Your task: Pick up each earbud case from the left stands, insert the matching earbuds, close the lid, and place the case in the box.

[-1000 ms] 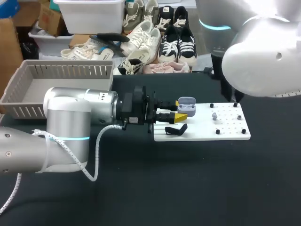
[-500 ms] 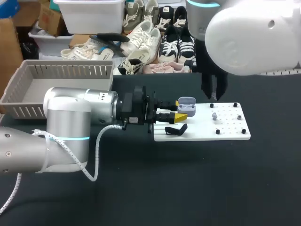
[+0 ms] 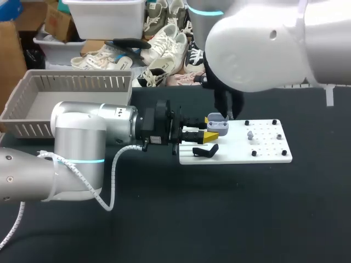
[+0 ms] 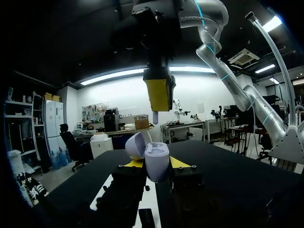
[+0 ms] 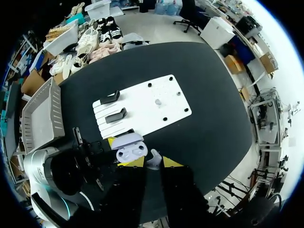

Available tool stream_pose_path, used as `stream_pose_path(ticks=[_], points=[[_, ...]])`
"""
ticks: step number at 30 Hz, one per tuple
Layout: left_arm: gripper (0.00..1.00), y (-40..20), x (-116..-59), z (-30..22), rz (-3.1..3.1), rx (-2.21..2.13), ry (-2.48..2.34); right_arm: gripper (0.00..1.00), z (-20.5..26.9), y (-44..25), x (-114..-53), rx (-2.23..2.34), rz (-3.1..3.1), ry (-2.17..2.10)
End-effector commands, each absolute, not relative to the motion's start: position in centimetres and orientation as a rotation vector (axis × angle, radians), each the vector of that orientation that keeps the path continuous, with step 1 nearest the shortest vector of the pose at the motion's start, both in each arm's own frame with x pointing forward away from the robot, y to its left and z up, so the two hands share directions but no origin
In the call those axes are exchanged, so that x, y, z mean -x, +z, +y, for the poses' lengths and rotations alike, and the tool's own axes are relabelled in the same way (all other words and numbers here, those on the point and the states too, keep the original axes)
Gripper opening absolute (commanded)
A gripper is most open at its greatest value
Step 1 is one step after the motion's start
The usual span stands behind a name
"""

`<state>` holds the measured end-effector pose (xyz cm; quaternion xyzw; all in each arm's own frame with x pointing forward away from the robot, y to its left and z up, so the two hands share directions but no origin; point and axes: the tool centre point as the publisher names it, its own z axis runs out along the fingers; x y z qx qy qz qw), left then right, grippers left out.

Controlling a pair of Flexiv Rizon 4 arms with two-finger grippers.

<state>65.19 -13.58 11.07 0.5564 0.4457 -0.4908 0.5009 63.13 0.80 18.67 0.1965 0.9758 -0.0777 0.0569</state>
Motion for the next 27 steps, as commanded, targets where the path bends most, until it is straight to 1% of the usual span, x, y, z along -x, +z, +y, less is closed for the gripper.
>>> stream_pose_path(ticks=[1, 11, 20, 27], points=[[0.0, 11.1, -65.0, -13.6, 1.079, -1.341, -1.181, 0.0, 0.8, 18.8, -63.0, -0.6, 2.956, -0.238], [0.0, 11.1, -65.0, -13.6, 1.079, -1.341, -1.181, 0.0, 0.8, 18.8, -63.0, -0.6, 2.956, -0.238], [0.0, 11.1, -65.0, -13.6, 1.079, -1.341, -1.181, 0.0, 1.6, 19.9, -62.6, -0.738, 2.931, -0.299], [0.0, 11.1, -65.0, -13.6, 1.079, -1.341, -1.181, 0.0, 2.7, 20.1, -62.6, -0.84, 2.965, -0.27]])
